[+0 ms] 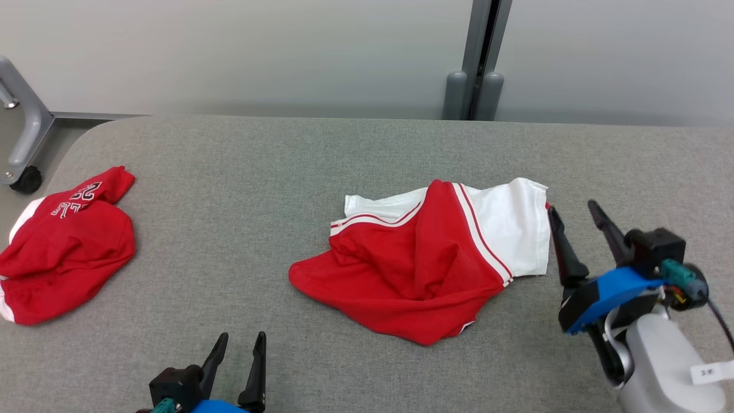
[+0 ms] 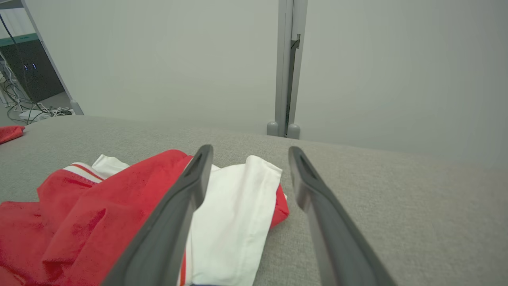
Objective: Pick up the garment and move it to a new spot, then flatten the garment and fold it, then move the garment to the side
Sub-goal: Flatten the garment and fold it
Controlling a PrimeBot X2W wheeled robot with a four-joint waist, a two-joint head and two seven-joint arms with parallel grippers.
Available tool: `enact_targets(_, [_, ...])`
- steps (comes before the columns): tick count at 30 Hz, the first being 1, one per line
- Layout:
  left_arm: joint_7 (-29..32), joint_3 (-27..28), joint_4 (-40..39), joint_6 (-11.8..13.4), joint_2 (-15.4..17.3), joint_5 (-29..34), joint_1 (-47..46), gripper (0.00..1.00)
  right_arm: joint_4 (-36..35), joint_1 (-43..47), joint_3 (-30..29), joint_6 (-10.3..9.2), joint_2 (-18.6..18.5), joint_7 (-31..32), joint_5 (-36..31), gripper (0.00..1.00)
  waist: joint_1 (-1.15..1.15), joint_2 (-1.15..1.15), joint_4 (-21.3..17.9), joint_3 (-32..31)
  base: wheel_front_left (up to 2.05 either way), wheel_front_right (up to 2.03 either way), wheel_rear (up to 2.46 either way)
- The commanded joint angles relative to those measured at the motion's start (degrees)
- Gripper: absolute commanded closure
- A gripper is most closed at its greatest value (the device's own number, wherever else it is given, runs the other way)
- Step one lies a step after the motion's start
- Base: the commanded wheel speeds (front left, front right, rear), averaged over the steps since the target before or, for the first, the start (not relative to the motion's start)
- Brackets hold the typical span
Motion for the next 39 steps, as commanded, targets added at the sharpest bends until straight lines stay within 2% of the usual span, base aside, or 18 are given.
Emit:
enact_targets(1, [-0.2, -0.2, -0.2, -0.1, 0.1, 0.3, -1.0, 0.0, 0.0, 1.5, -0.4, 0.0, 0.8, -0.2, -0.2, 0.0, 0.0, 0.0, -0.1, -0.1, 0.0, 0.0, 0.0])
enact_targets(9, [-0.2, -0.9, -0.7, -0.1, 0.4, 0.1, -1.2, 0.0, 6.0, 4.8, -2.5, 0.0, 5.4, -0.2, -2.6, 0.0, 0.0, 0.0, 0.6, 1.1, 0.0, 0.0, 0.0])
enact_targets(18, [-0.2, -2.1, -1.4, -0.1, 1.3, -0.8, -2.5, 0.0, 10.5, 1.3, -10.8, 0.0, 7.6, -0.2, -6.4, 0.0, 0.0, 0.0, 2.4, 4.0, 0.0, 0.0, 0.0])
enact_targets(23, [-0.2, -2.5, -1.5, -0.1, 1.6, -1.2, -3.6, 0.0, 13.1, -0.3, -12.5, 0.0, 8.3, -0.2, -8.2, 0.0, 0.0, 0.0, 3.1, 5.3, 0.0, 0.0, 0.0])
enact_targets(24, [-0.2, -2.5, -1.5, -0.1, 1.6, -1.4, -3.8, 0.0, 13.3, -0.7, -12.7, 0.0, 8.4, -0.2, -8.0, 0.07, 0.0, 0.0, 3.1, 5.5, 0.0, 0.0, 0.0])
enact_targets(25, [-0.2, -2.6, -1.5, -0.1, 1.7, -1.5, -3.9, 0.0, 13.7, -0.8, -13.1, 0.0, 8.4, -0.2, -7.7, 0.44, 0.0, 0.0, 3.2, 5.7, 0.0, 0.0, 0.0])
enact_targets(26, [-0.2, -2.7, -1.5, -0.1, 1.7, -1.6, -4.0, 0.0, 14.0, -1.0, -13.2, 0.0, 8.5, -0.2, -7.6, 0.55, 0.0, 0.0, 3.2, 5.8, 0.0, 0.0, 0.0])
enact_targets(28, [-0.2, -2.7, -1.5, -0.1, 1.8, -1.7, -4.4, 0.0, 14.5, -1.3, -13.4, 0.0, 8.6, -0.2, -7.7, 0.68, 0.0, 0.0, 3.1, 6.2, 0.0, 0.0, 0.0])
enact_targets(29, [-0.2, -2.8, -1.6, -0.1, 1.9, -1.7, -4.7, 0.0, 14.7, -1.5, -13.2, 0.0, 8.6, -0.2, -7.8, 0.96, 0.0, 0.0, 3.1, 6.3, 0.0, 0.0, 0.0])
enact_targets(30, [-0.2, -2.8, -1.6, -0.1, 2.0, -1.7, -4.8, 0.0, 14.8, -1.8, -12.9, 0.0, 8.6, -0.2, -7.3, 1.0, 0.0, 0.0, 3.0, 6.4, 0.0, 0.0, 0.0])
enact_targets(34, [-0.2, -2.9, -1.5, -0.1, 2.2, -1.7, -5.0, 0.0, 12.6, -1.9, -11.7, 0.0, 8.6, -0.2, -5.4, 1.0, 0.0, 0.0, 2.6, 6.5, 0.0, 0.0, 0.0])
enact_targets(39, [-0.2, -2.3, -1.9, -0.1, 2.1, -1.4, -4.6, 0.0, 4.4, -0.6, -11.8, 0.0, 8.6, -0.2, -5.7, 1.0, 0.0, 0.0, 1.1, 5.0, 0.0, 0.0, 0.0])
